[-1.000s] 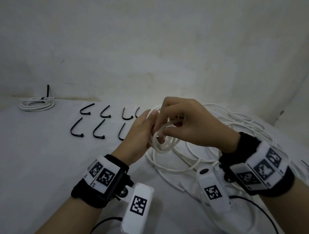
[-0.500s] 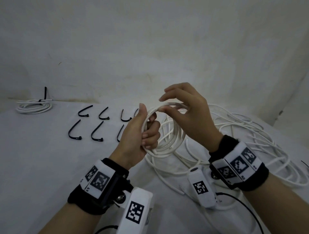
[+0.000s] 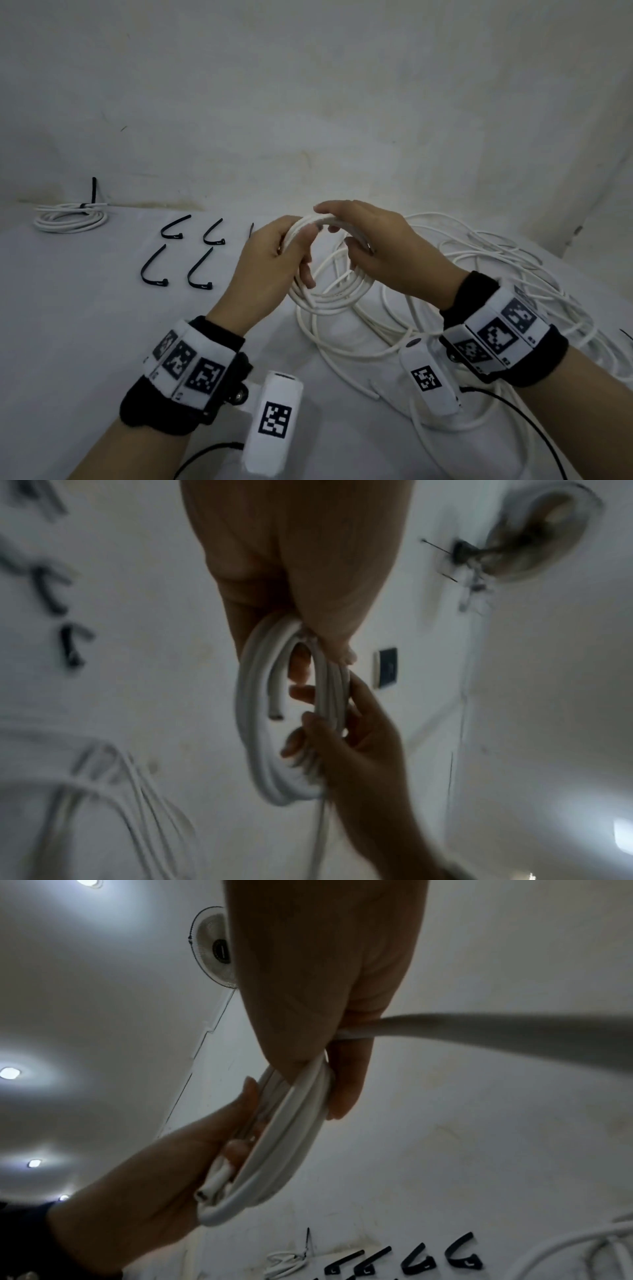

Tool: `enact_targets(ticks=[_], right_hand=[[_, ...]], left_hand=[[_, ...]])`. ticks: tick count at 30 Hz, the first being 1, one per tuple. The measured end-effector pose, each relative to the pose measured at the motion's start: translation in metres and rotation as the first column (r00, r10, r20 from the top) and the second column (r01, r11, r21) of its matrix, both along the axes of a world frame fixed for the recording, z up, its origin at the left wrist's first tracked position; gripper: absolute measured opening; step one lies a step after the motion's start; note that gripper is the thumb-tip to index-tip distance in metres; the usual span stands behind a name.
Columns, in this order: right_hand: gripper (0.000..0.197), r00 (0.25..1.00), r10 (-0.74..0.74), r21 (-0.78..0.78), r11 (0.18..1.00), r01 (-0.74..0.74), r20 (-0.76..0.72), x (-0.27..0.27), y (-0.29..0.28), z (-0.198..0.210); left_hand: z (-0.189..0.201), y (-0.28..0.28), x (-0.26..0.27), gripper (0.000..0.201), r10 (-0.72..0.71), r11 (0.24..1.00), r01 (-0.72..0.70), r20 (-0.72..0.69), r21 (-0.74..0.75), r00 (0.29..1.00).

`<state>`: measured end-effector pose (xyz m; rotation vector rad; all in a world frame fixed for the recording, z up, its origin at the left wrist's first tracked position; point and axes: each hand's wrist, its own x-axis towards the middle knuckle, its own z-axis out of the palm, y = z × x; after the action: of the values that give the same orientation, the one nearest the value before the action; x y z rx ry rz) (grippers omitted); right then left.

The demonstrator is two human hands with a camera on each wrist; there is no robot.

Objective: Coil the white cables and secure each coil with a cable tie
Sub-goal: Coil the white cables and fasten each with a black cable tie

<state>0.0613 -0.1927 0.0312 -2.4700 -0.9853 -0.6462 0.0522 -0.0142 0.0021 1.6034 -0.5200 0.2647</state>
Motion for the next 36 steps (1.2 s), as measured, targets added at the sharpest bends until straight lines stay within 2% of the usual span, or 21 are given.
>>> enact_targets(ticks=[2,4,8,14,16,18,21,23,26,28,31,33,36], right_hand=[[0.052,1.000,-0.008,0.001,1.000,0.008,0.012,0.000,-0.001,0.001],[0.051,1.000,-0.011,0.003,1.000,0.011,0.025,0.000,0.000,0.001],[0.047,1.000,-0.015,0.021,1.000,0.014,0.015,0.001,0.001,-0.002],[0.036,1.000,-0.018,0.047,0.999,0.018,-0.007,0.004,0.007,-0.001],[0.031,0.999,-0.040,0.065,0.997,0.041,-0.019,0.005,0.007,-0.001],[0.027,0.998,-0.054,0.087,0.995,0.056,-0.023,0.005,0.007,0.000],[0.026,0.998,-0.060,0.117,0.991,0.062,-0.018,0.005,0.006,0.000],[0.027,0.999,-0.040,0.152,0.987,0.043,-0.023,0.006,0.007,-0.002],[0.017,0.997,-0.019,0.180,0.983,0.033,-0.080,0.006,0.008,-0.004],[0.008,0.983,-0.006,0.226,0.973,0.048,-0.183,0.004,0.005,-0.002],[0.018,0.937,-0.018,0.248,0.962,0.110,-0.348,0.003,-0.012,-0.003],[0.014,0.915,-0.047,0.204,0.969,0.139,-0.402,0.003,-0.027,-0.008],[0.009,0.891,-0.045,0.225,0.961,0.162,-0.451,0.000,-0.046,-0.014]], left_hand=[[-0.001,0.003,0.001,0.022,0.074,0.987,-0.093,0.144,0.132,0.987],[-0.002,0.004,0.000,0.019,0.072,0.982,-0.102,0.177,0.162,0.982],[-0.004,0.004,0.004,0.027,0.068,0.977,-0.098,0.161,0.187,0.985],[-0.008,0.004,0.007,0.032,0.068,0.985,-0.076,0.061,0.153,0.996],[-0.008,0.003,0.008,0.032,0.026,0.995,-0.024,-0.017,0.093,1.000],[-0.008,-0.001,0.007,0.032,-0.060,0.998,0.055,-0.133,-0.040,0.989],[-0.006,-0.005,0.002,0.039,-0.233,0.950,0.149,-0.306,-0.275,0.923],[-0.003,-0.007,0.001,0.039,-0.316,0.908,0.175,-0.348,-0.380,0.883],[-0.002,-0.006,0.004,0.040,-0.307,0.883,0.112,-0.380,-0.455,0.873],[-0.003,-0.006,0.007,0.040,-0.286,0.868,0.065,-0.389,-0.493,0.876],[-0.002,0.000,0.012,0.041,-0.261,0.824,-0.013,-0.401,-0.566,0.878],[0.000,0.007,0.016,0.041,-0.256,0.778,-0.062,-0.406,-0.625,0.877],[0.001,0.017,0.022,0.042,-0.235,0.720,-0.135,-0.422,-0.681,0.875]])
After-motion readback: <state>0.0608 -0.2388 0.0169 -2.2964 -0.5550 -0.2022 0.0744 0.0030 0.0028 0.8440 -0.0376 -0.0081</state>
